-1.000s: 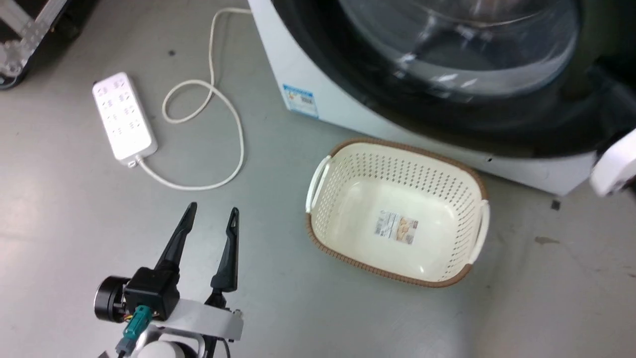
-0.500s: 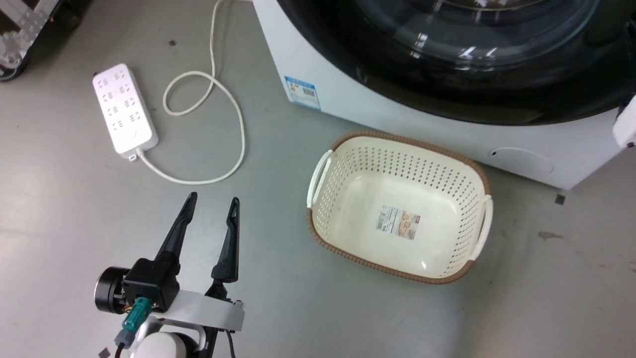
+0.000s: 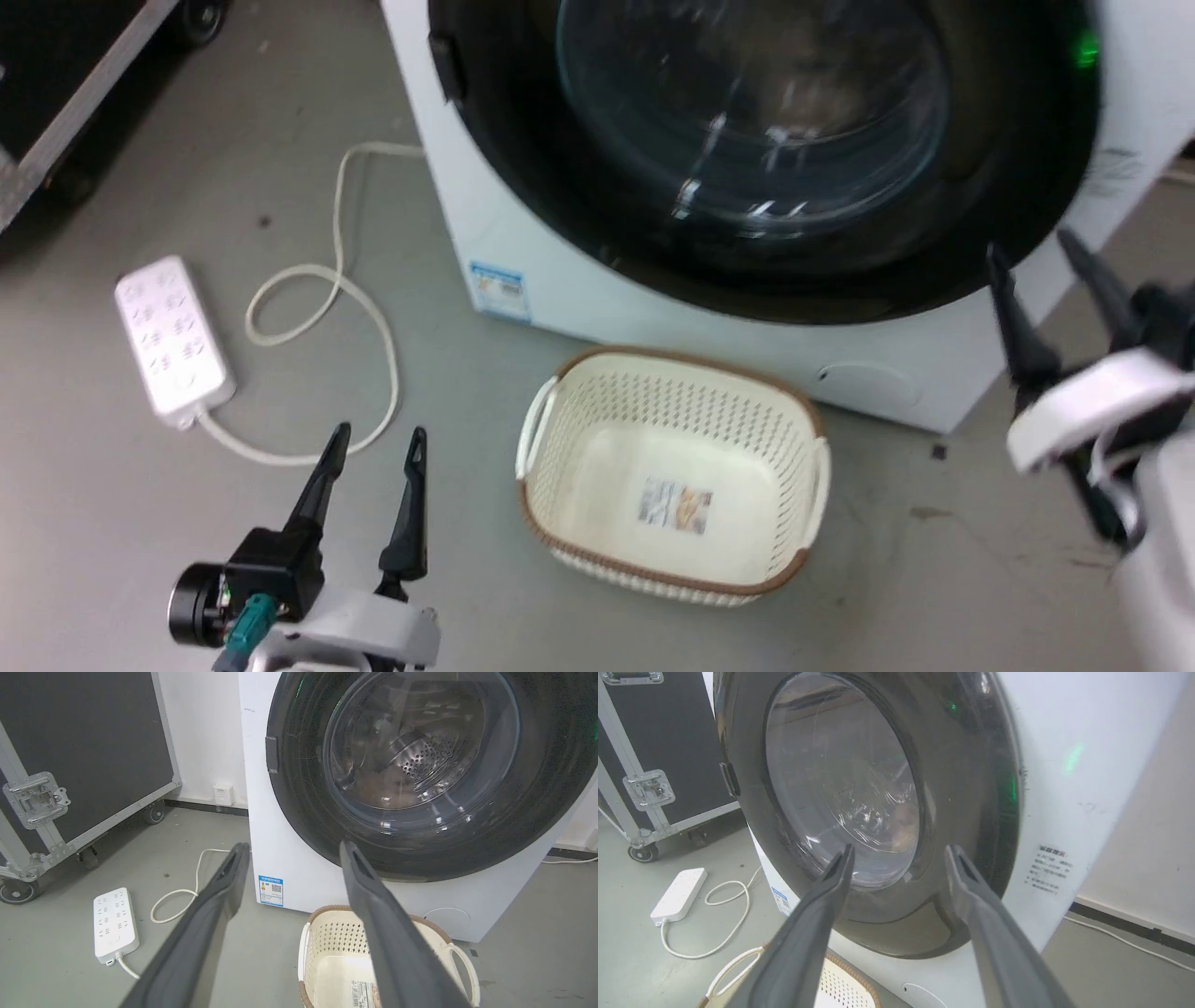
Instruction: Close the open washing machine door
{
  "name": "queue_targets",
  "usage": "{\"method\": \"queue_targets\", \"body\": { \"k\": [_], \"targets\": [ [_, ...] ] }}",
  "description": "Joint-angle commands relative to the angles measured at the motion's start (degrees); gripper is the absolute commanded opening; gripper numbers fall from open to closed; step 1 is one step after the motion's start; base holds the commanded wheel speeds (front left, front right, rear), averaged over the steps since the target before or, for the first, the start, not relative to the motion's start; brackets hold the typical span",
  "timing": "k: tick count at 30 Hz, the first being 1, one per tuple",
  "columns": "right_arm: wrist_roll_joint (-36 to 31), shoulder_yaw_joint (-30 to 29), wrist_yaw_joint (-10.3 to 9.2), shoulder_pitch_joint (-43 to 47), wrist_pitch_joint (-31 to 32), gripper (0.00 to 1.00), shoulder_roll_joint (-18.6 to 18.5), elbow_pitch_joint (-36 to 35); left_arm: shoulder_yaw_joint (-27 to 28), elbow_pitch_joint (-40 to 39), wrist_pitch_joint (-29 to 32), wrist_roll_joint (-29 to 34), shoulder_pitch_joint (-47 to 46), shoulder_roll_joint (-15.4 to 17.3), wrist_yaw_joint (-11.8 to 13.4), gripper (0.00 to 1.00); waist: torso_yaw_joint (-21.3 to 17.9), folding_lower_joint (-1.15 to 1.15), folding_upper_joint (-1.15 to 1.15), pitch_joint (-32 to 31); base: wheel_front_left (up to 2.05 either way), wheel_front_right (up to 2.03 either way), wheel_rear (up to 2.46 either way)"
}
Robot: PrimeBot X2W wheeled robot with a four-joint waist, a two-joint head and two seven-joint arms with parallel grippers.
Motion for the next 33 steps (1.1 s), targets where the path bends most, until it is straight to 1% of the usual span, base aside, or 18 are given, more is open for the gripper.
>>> {"method": "queue_targets", "body": {
  "k": [1,3,6,9,11,13,16,20,24,25,33],
  "targets": [
    [-0.9,-1.0,-0.05,4.3,-0.8,1.00,1.5,-2.8,0.4,0.8,-0.2,0.0,1.0,0.0,-0.2,1.00,-3.6,0.01,0.00,-4.3,0.00,0.00,0.00],
    [-2.6,-2.1,-0.05,9.4,-1.2,1.00,3.5,-6.6,0.7,1.8,-0.2,-0.2,1.8,0.0,-0.3,1.00,-4.7,0.01,0.00,-5.9,0.00,0.00,0.00],
    [-4.8,-6.3,-0.05,16.6,-1.6,1.00,7.4,-11.9,0.6,3.3,-0.2,-0.3,2.8,0.1,-0.4,1.00,-6.2,0.01,0.00,-7.7,0.00,0.00,0.00],
    [-6.3,-10.8,-0.05,23.6,-1.8,1.00,12.4,-16.8,0.4,4.5,-0.2,-0.5,3.5,0.3,-0.6,1.00,-7.1,0.01,0.00,-9.0,0.00,0.00,0.00],
    [-7.3,-12.9,-0.05,27.8,-1.8,1.00,14.5,-19.7,0.2,4.9,-0.2,-0.6,3.8,0.4,-0.7,1.00,-7.5,0.01,0.00,-9.6,0.00,0.00,0.00],
    [-8.7,-13.5,-0.05,31.4,-1.9,1.00,15.6,-22.3,0.0,5.1,-0.2,-0.7,4.2,0.5,-0.7,1.00,-8.1,0.01,0.00,-10.0,0.00,0.00,0.00],
    [-11.0,-14.0,-0.05,35.6,-1.9,1.00,16.1,-25.1,-0.7,5.5,-0.2,-1.0,4.7,0.9,-0.8,1.00,-8.9,0.01,0.00,-10.2,0.00,0.00,0.00],
    [-11.2,-13.2,-0.05,39.1,-1.9,1.00,16.2,-26.7,-1.7,5.7,-0.2,-1.5,5.4,1.4,-0.9,1.00,-9.7,0.01,0.00,-10.5,0.00,0.00,0.00],
    [-10.8,-13.0,-0.05,40.5,-1.9,1.00,16.2,-27.7,-2.2,5.7,-0.2,-1.2,5.7,2.1,-0.9,1.00,-10.2,0.01,0.00,-10.6,0.00,0.00,0.00],
    [-10.9,-13.0,-0.01,39.8,-1.7,0.00,16.0,-27.5,-2.2,5.7,0.0,-1.2,5.2,2.0,-0.7,0.00,-10.2,0.01,0.00,-10.6,0.00,0.00,0.00],
    [-11.1,-12.8,-0.01,39.5,-1.1,0.00,16.0,-27.6,-2.0,5.3,0.7,-1.0,5.1,1.8,-0.4,0.00,-10.4,0.01,0.00,-10.5,0.00,0.00,0.00]
  ]
}}
